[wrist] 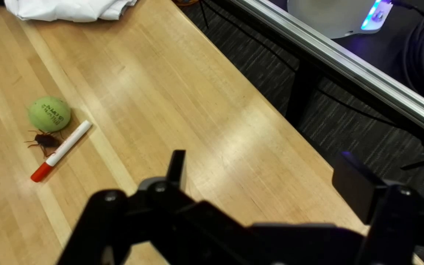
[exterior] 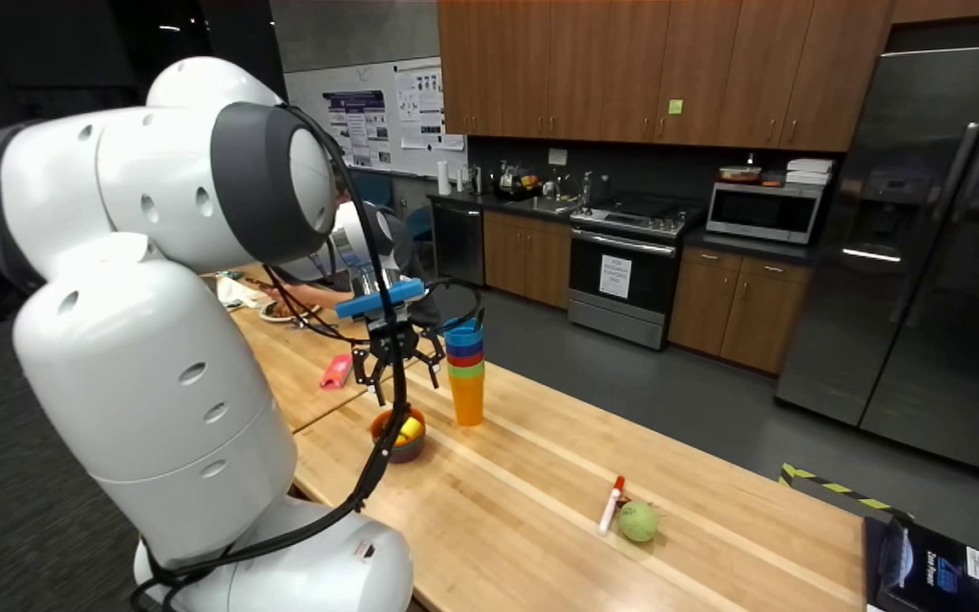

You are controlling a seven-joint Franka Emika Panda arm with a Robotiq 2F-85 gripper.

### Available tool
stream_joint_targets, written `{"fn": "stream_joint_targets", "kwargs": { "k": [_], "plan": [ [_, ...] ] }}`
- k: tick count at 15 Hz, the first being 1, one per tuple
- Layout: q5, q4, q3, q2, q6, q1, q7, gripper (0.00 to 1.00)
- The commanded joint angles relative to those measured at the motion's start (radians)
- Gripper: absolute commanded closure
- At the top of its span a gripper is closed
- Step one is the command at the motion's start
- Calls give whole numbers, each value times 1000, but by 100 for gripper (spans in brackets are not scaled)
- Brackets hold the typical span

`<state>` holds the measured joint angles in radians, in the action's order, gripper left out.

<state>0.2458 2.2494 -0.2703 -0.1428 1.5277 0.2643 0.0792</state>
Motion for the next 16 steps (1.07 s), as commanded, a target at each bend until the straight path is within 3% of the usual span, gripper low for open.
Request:
{"fn": "stream_joint_targets", "kwargs": {
  "k": [1,11,16],
  "plan": [
    [11,-16,22,-23,-9,-17,5,0],
    [92,-5,141,-128,-23,-136,-9,0],
    [72,-81,214,-84,-42,-209,-25,0]
  ]
}}
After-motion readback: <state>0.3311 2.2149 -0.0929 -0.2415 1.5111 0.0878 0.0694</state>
